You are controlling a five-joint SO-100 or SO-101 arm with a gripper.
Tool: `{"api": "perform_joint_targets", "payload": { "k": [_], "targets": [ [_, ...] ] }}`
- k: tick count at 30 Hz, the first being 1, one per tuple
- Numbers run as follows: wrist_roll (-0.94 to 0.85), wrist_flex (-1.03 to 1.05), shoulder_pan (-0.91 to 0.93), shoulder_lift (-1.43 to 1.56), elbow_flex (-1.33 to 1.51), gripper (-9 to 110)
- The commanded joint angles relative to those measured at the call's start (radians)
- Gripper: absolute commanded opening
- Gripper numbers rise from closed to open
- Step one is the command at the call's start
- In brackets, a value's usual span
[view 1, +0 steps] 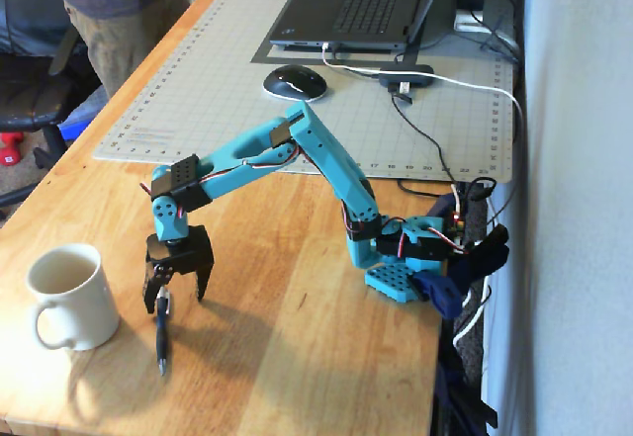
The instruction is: Grasp a pen and put it in a mug.
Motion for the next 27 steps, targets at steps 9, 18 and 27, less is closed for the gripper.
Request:
{"api": "perform_joint_targets", "payload": {
  "k": [9,18,27],
  "targets": [
    [0.009,-0.009,-0.009,0.012,-0.064,10],
    [0.009,-0.009,-0.002,0.026,-0.064,0],
    [0.008,-0.009,0.005,0.221,-0.080,0]
  ]
}}
